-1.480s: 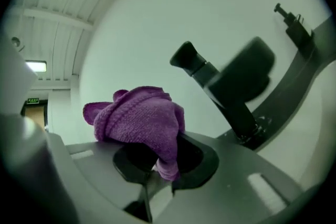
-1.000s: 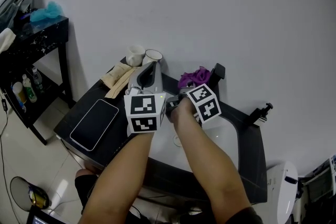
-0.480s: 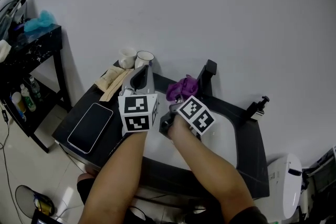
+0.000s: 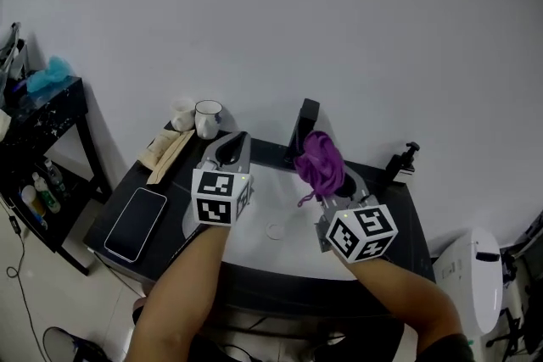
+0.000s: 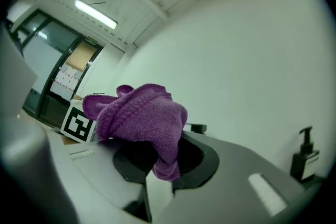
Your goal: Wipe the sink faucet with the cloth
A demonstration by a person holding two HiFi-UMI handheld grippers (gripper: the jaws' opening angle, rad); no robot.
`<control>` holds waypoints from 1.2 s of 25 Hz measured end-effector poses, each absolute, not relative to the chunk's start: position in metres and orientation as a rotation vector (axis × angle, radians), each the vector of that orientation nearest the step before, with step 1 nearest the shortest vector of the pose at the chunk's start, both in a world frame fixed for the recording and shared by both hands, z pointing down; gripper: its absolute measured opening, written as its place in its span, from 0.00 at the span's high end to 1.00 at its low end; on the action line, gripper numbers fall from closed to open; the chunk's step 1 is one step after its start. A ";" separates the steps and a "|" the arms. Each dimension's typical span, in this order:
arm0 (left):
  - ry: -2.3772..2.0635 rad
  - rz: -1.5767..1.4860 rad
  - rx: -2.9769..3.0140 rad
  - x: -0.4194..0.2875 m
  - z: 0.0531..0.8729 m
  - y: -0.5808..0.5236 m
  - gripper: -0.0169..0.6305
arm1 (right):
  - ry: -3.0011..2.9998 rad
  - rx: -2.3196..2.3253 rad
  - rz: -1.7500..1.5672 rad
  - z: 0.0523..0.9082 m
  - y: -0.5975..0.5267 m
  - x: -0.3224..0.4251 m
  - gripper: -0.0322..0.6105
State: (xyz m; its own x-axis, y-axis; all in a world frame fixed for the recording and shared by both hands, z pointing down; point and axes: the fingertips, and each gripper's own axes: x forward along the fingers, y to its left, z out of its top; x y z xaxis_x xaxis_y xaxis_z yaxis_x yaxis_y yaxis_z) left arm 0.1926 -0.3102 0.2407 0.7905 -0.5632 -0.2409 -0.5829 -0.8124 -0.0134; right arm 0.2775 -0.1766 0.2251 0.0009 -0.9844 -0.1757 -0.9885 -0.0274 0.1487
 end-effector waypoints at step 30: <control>0.862 0.137 -2.897 0.217 0.266 -0.302 0.95 | 2.140 -2.539 0.196 0.298 -0.190 0.374 0.85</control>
